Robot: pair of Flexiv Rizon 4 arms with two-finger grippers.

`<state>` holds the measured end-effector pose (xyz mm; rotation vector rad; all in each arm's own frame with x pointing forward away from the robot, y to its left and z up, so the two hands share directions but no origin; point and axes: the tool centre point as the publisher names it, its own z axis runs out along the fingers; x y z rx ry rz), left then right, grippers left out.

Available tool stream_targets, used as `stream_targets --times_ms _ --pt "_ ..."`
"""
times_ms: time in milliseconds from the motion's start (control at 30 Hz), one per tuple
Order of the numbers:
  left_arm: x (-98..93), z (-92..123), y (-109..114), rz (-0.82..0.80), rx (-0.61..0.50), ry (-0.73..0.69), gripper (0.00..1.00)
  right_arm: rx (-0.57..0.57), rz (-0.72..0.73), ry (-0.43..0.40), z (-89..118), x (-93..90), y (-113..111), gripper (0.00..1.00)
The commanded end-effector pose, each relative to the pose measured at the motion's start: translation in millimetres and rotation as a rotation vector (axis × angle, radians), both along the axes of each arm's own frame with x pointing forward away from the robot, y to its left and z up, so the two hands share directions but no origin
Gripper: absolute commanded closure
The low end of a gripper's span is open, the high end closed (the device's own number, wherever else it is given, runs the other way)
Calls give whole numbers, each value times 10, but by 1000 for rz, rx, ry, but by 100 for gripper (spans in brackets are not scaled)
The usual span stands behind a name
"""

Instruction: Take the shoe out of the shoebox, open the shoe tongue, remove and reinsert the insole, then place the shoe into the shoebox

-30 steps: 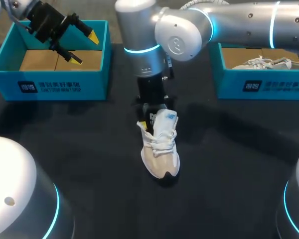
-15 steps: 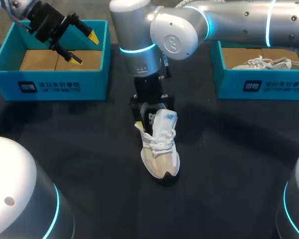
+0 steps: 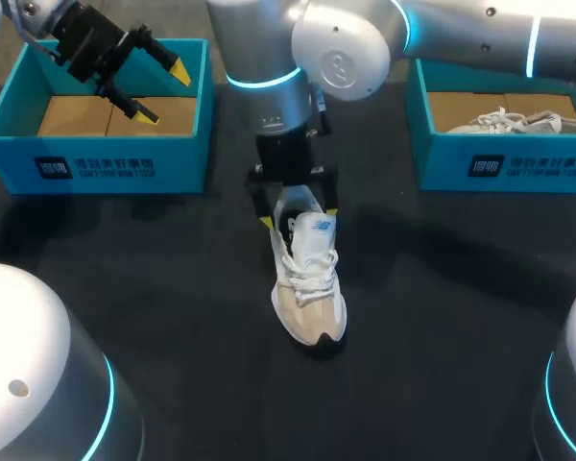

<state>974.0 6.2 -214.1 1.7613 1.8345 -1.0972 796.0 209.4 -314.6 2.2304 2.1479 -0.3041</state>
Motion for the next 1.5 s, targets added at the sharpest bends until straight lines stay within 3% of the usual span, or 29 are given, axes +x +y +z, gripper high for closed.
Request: stream_targets --times_ms 33,367,767,800,933,1200,1500 --pt "10 4 1 -2 3 1 0 -3 1 -57 230 -103 -36 0" --pt "10 4 1 -2 3 1 0 -34 -15 -143 581 -338 -75 0" --pt "10 4 1 -2 3 1 0 -20 -70 -132 573 -634 -179 0" --pt "10 4 1 -2 3 1 0 -20 -74 -128 564 -656 -185 25" --pt "10 4 1 -2 3 1 0 -15 -81 -119 537 -733 -189 52" --pt "10 4 1 -2 3 1 0 17 -68 -104 323 -780 -122 53" --pt "10 4 1 -2 3 1 0 34 -19 -79 127 -647 1 57"
